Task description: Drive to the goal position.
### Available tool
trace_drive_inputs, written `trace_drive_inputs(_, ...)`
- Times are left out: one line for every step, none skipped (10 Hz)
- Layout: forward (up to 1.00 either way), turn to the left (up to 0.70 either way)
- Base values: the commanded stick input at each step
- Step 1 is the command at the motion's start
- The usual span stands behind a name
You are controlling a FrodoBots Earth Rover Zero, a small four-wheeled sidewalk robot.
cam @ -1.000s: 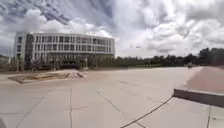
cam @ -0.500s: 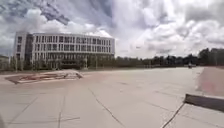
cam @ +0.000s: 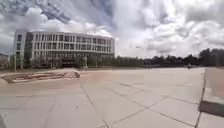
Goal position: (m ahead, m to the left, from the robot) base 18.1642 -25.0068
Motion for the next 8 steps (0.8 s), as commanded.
trace_drive_inputs(0.7, 0.04)
trace_drive_inputs(0.7, 0.01)
trace_drive_inputs(0.7, -0.03)
trace_drive_inputs(0.7, -0.16)
trace_drive_inputs(0.7, -0.31)
trace_drive_inputs(0.7, -0.35)
trace_drive_inputs(0.7, -0.3)
trace_drive_inputs(0.7, -0.29)
